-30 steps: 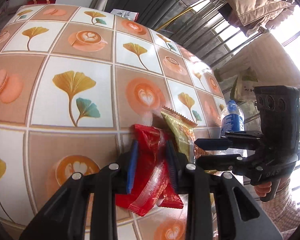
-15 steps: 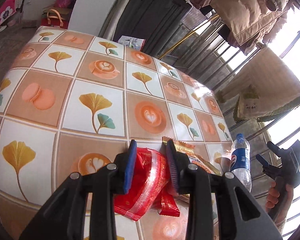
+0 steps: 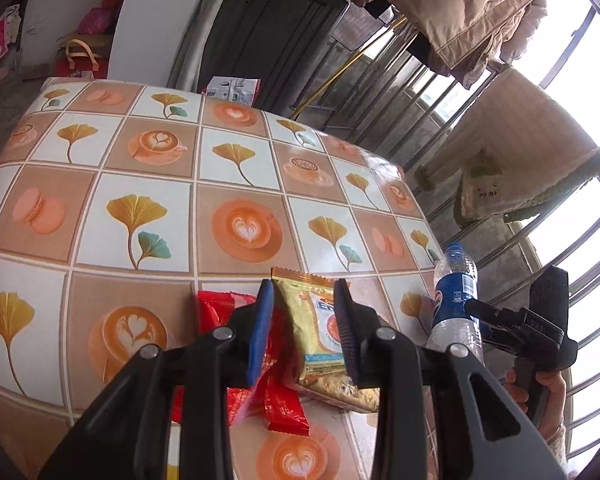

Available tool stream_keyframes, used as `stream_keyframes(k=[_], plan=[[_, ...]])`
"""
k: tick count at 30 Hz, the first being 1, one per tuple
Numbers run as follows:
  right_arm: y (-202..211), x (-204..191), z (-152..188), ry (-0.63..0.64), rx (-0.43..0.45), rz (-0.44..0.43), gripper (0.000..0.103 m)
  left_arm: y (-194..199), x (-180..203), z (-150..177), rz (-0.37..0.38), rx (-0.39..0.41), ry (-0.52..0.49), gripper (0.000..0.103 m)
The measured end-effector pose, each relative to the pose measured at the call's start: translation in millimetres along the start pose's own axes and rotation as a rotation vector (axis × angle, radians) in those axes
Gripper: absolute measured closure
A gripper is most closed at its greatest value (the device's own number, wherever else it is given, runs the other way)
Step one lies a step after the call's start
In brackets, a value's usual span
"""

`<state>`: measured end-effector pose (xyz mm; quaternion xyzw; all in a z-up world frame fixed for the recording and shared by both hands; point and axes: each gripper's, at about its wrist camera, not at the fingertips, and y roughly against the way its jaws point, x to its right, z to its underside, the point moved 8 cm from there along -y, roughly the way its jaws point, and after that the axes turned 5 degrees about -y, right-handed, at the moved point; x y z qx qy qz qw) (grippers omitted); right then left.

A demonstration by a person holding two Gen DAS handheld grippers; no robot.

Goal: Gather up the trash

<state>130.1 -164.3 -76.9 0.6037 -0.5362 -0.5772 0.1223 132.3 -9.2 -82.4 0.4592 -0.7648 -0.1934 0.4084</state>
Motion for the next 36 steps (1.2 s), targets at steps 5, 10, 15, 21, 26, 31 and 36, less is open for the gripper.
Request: stream_keyframes(k=[5, 10, 15, 21, 26, 31, 36], plan=[[-8.4, -15.8, 4.7, 0.150, -0.030, 0.011, 0.033, -1.7, 1.7, 8.2, 0.019, -0.018, 0.009, 0.073], [-15.4, -41.3, 23.5, 0.378, -0.090, 0.058, 0.034, -0.3, 1.7, 14.0, 0.044, -0.042, 0.018, 0.073], [-18.9, -49.8, 41.9, 0.457, -0.120, 0.057, 0.036, 3.2, 1.5, 18.1, 0.059, -0.060, 0.017, 0.073], [-18.8, -53.6, 61.8, 0.537, -0.152, 0.078, 0.039, 3.9, 22.9, 27.7, 0.057, -0.069, -0.114, 0.073], [-21.0, -35.4, 66.3, 0.509, -0.169, 0.115, 0.042, 1.1, 63.6, 38.7, 0.004, -0.062, -0.400, 0.072], [-13.8, -28.0, 63.6, 0.447, -0.163, 0.092, 0.042, -14.1, 81.9, 50.3, -0.069, -0.071, -0.632, 0.057], [-5.2, -19.8, 61.0, 0.400, -0.149, 0.088, 0.043, -29.8, 76.8, 59.3, -0.159, -0.084, -0.774, 0.052]])
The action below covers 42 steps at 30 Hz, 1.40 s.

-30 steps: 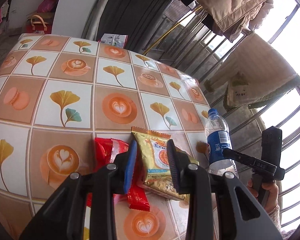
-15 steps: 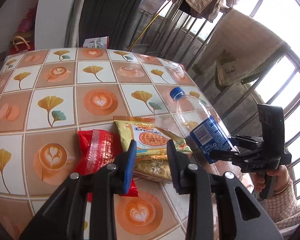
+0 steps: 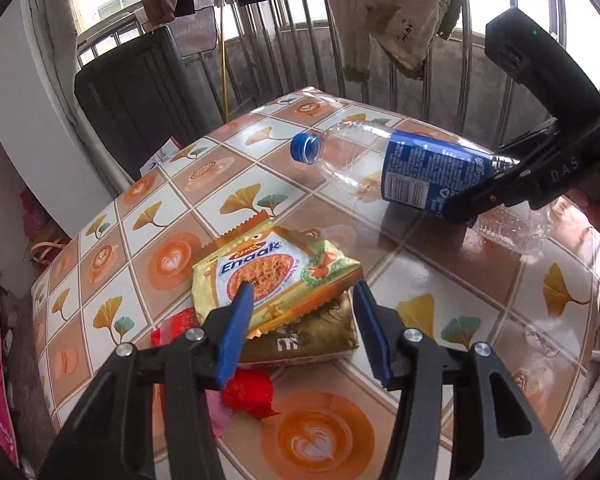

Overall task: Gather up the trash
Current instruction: 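Grasp the Enaak snack bag with the left tool while the right tool lifts the Pepsi bottle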

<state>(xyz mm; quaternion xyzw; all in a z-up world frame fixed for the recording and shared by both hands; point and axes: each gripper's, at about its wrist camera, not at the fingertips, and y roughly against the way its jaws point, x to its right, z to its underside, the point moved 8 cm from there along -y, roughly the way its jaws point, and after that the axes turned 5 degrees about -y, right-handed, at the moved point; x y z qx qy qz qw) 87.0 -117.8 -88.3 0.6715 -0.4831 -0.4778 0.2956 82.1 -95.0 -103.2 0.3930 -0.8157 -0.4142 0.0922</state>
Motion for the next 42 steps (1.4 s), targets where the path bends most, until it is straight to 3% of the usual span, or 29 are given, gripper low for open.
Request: stream_keyframes(k=[5, 10, 22, 32, 38, 42], plan=[[4.2, 6.6, 3.9, -0.043, 0.009, -0.012, 0.043, -10.7, 6.1, 5.4, -0.128, 0.011, -0.207, 0.047], [5.8, 8.2, 4.7, -0.065, 0.016, -0.019, 0.043, -21.6, 5.0, 10.9, -0.154, -0.017, -0.272, 0.047], [6.4, 7.5, 5.7, -0.080, 0.027, -0.034, 0.043, -32.1, -29.6, 3.2, -0.005, -0.017, -0.055, 0.055], [6.7, 7.5, 5.8, -0.081, 0.026, -0.046, 0.043, -27.4, -62.0, 3.3, 0.184, 0.015, 0.209, 0.067], [6.3, 7.6, 5.6, -0.084, 0.028, -0.050, 0.043, -28.0, -60.0, 4.9, 0.175, 0.017, 0.237, 0.074], [5.7, 7.5, 5.4, -0.089, 0.026, -0.067, 0.043, -25.5, -46.4, 2.3, 0.161, 0.012, 0.235, 0.085]])
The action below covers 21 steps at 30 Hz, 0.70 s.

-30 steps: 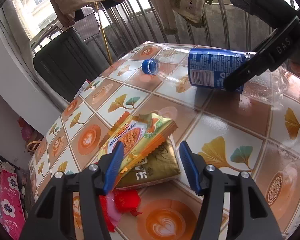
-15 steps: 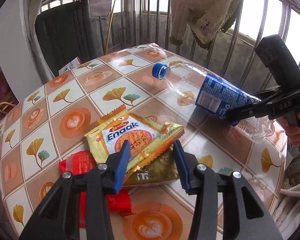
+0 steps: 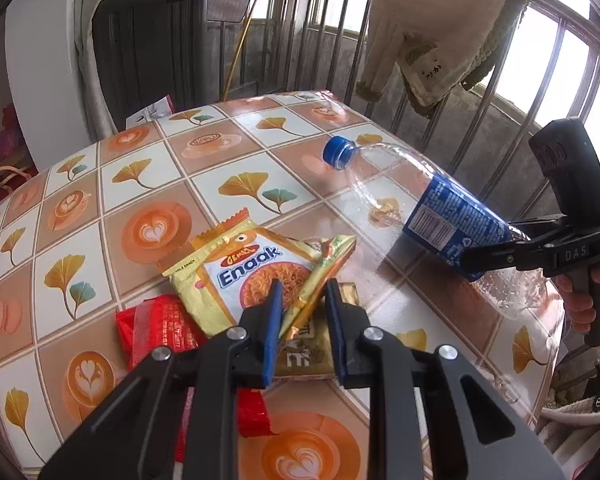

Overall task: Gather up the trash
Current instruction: 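Grasp the Enaak snack bag with the left tool while the right tool lifts the Pepsi bottle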

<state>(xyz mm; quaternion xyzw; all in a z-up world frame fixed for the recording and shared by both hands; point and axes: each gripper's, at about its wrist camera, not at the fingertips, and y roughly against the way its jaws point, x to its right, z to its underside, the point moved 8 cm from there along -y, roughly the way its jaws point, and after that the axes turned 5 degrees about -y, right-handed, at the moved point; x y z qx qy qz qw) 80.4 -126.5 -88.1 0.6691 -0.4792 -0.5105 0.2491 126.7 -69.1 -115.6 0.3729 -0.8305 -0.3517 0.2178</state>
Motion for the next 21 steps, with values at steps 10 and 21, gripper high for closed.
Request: stream_keyframes(k=[10, 21], plan=[[-0.7, -0.2, -2.4, -0.040, 0.007, -0.043, 0.043, 5.7, -14.1, -11.5, -0.095, 0.003, 0.060, 0.097], [8.5, 7.2, -1.2, -0.103, 0.032, -0.093, 0.043, 15.1, -3.8, -26.4, -0.208, 0.014, 0.009, 0.097]])
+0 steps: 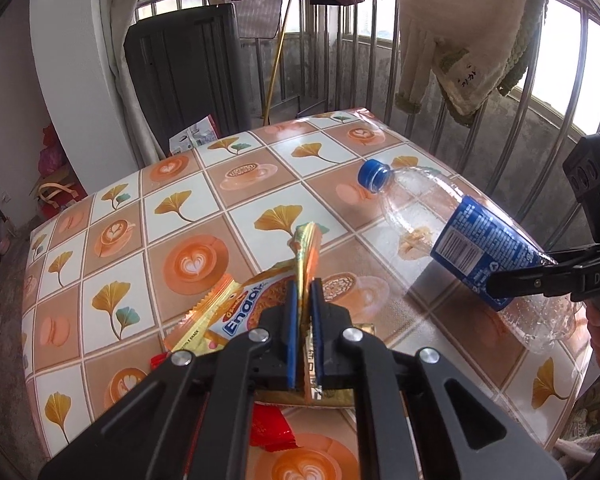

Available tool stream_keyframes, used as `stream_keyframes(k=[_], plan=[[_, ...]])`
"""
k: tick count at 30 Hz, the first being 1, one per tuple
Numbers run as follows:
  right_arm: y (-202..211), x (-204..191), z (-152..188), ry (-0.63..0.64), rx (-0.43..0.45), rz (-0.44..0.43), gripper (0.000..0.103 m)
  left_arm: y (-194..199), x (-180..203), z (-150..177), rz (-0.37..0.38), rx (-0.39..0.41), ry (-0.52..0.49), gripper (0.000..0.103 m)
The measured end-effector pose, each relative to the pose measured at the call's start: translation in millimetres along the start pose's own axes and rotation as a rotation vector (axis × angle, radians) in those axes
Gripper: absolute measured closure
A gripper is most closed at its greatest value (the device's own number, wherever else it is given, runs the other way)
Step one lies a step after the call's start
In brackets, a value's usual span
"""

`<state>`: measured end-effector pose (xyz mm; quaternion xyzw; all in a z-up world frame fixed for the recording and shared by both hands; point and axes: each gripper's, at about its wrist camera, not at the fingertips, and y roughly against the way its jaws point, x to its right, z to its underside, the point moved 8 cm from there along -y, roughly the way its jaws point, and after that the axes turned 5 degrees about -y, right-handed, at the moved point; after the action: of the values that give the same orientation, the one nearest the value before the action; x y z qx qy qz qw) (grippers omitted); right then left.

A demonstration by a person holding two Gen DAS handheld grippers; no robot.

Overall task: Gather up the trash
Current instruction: 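Grasp the Enaak snack bag with the left tool while the right tool lifts the Pepsi bottle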

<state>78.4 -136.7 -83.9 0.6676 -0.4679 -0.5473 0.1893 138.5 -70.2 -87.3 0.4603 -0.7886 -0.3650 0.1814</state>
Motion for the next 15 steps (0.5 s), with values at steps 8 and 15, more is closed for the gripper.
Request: stream_keyframes(k=[8, 15], plan=[[9.6, -0.4, 1.2, 0.001, 0.018, -0.019, 0.043, 15.0, 1.9, -7.9, -0.056, 0.029, -0.033, 0.097], [15.7, 0.9, 2.9, 0.004, 0.028, -0.027, 0.043, 25.7, 6.0, -14.4, -0.078, 0.052, -0.049, 0.097]])
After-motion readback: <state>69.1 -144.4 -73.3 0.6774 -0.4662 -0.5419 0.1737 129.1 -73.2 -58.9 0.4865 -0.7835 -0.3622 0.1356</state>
